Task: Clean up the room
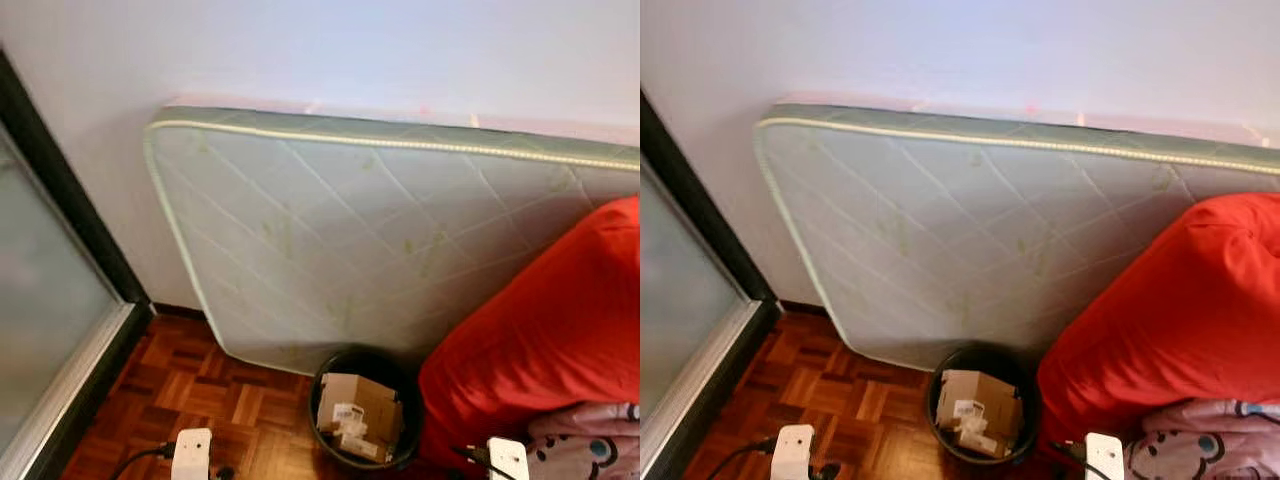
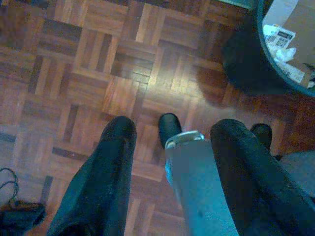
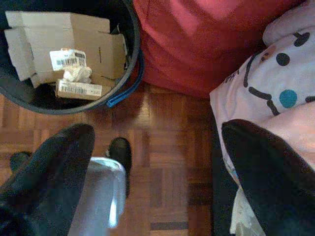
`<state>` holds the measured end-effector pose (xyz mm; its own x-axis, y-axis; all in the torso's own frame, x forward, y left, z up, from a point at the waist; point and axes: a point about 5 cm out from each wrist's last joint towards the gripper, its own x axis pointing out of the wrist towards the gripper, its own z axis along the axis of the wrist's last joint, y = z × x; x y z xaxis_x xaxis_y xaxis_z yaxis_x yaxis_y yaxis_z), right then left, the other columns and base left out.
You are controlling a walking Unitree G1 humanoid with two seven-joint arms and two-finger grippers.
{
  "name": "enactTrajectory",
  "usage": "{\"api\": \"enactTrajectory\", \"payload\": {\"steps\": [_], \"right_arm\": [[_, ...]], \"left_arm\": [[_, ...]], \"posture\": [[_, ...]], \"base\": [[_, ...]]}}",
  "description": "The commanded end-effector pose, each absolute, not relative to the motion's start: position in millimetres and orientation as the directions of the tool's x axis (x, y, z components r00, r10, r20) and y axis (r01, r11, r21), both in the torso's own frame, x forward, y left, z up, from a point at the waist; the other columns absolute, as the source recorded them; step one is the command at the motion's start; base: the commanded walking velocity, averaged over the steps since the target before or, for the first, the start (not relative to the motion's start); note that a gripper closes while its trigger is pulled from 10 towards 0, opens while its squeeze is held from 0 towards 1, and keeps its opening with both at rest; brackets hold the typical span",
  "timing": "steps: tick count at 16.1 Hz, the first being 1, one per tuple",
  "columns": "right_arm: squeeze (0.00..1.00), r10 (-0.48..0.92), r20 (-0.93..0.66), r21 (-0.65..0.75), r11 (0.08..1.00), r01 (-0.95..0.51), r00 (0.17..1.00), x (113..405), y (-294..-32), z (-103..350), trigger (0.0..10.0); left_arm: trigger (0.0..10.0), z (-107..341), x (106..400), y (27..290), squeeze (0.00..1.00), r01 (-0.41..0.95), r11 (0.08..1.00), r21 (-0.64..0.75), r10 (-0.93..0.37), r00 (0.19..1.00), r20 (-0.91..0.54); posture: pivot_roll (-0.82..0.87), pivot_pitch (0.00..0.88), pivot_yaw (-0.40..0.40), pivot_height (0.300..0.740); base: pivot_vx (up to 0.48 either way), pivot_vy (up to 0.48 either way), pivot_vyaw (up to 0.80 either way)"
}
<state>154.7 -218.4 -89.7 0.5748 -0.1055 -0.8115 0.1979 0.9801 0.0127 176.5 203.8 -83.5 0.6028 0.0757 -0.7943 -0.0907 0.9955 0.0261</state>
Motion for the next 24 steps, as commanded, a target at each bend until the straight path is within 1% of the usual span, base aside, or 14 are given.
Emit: {"api": "enactTrajectory", "payload": {"steps": [1, 4, 15, 18, 24], "right_arm": [[0.00, -0.099, -0.820, 0.014, 0.981, 0.193, 0.564, 152.3, -216.3, -91.3, 10.0], [0.00, -0.096, -0.817, 0.015, 0.982, 0.188, 0.568, 157.0, -214.7, -90.0, 10.0], [0.00, -0.085, -0.820, 0.015, 0.985, 0.170, 0.566, 155.3, -215.5, -90.4, 10.0], [0.00, -0.082, -0.820, 0.017, 0.986, 0.168, 0.567, 155.1, -215.3, -90.4, 10.0], [0.00, -0.077, -0.819, 0.026, 0.985, 0.171, 0.568, 153.9, -214.1, -91.0, 10.0]], "left_arm": [[10.0, -85.6, 172.8, 203.5, 0.00, -0.090, 0.996, 0.027, 0.075, 0.586, -0.807], [10.0, -86.0, 172.5, 202.2, 0.00, -0.090, 0.996, 0.026, 0.074, 0.585, -0.808], [10.0, -87.5, 169.9, 200.5, 0.00, -0.087, 0.996, 0.025, 0.071, 0.578, -0.813], [10.0, -87.5, 169.6, 201.3, 0.00, -0.084, 0.996, 0.033, 0.075, 0.575, -0.815], [10.0, -83.6, 177.0, 202.6, 0.00, -0.078, 0.996, 0.035, 0.076, 0.603, -0.794]], "posture": [[-0.05, 0.007, -0.021, 0.740], [-0.05, 0.005, -0.022, 0.740], [-0.05, 0.000, -0.022, 0.740], [-0.05, 0.000, -0.021, 0.740], [-0.05, 0.000, -0.014, 0.740]], "base": [[-0.274, 0.000, 0.00], [-0.274, 0.000, 0.00], [-0.268, 0.000, 0.00], [0.000, 0.000, 0.00], [0.000, 0.000, 0.00]]}}
